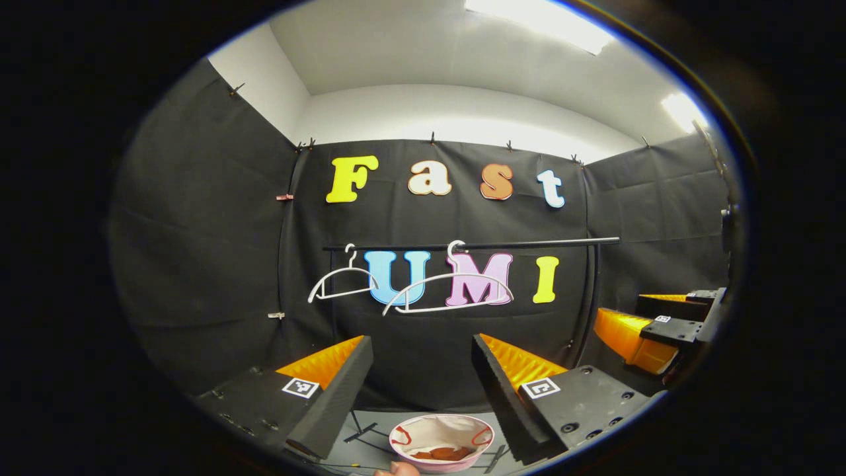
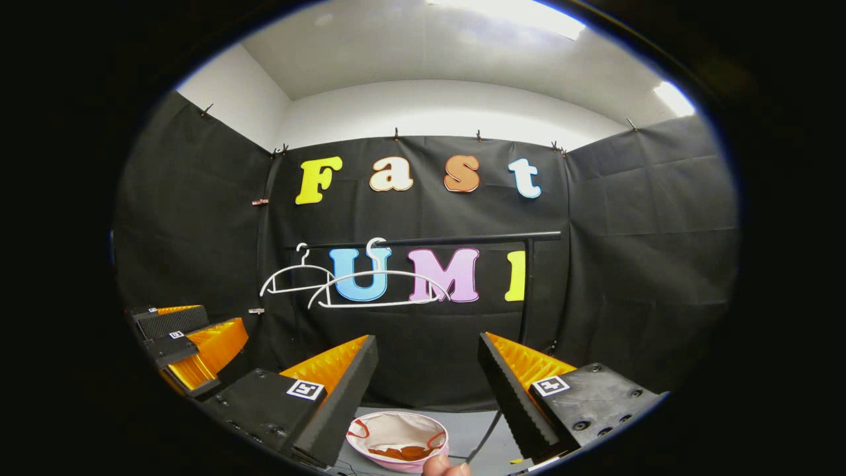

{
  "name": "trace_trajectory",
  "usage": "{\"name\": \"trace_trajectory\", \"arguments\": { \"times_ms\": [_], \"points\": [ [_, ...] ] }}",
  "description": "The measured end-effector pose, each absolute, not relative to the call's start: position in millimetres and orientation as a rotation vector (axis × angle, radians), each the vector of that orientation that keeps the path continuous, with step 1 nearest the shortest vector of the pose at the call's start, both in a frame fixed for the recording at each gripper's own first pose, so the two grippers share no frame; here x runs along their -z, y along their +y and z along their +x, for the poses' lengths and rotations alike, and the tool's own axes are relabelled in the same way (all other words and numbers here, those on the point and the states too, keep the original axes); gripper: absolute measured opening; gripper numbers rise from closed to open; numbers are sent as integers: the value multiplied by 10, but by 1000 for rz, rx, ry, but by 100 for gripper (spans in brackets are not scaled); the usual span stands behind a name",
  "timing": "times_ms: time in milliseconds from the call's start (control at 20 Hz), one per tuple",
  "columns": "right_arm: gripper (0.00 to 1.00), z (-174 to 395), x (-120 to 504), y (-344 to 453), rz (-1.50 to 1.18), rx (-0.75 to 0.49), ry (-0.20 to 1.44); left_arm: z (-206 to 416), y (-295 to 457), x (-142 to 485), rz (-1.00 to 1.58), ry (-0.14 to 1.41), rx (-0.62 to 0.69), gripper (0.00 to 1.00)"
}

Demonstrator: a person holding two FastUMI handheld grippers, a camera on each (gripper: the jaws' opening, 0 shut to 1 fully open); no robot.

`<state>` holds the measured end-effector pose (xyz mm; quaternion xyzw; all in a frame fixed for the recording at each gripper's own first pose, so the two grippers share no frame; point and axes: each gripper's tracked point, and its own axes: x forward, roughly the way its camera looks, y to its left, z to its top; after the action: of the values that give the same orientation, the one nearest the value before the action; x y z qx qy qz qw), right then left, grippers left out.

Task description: Grasp the clothes on the hanger with both hands and then place them into the laundry hamper below.

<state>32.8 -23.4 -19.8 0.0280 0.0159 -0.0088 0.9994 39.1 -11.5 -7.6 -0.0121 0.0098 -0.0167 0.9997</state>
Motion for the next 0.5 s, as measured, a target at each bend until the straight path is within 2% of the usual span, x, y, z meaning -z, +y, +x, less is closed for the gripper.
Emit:
{"name": "trace_trajectory", "arguments": {
  "times_ms": [200, 250, 350, 500],
  "points": [
    [100, 288, 186, -213, 52, 16, 31, 362, -153, 119, -23, 34, 48, 95],
    [100, 278, 185, -210, 51, 17, 32, 365, -153, 128, -23, 37, 49, 92],
    [100, 279, 197, -210, 45, 19, 34, 347, -162, 139, -31, 43, 53, 95],
    [99, 257, 202, -212, 44, 19, 36, 352, -141, 132, -39, 48, 54, 92]
  ]
}}
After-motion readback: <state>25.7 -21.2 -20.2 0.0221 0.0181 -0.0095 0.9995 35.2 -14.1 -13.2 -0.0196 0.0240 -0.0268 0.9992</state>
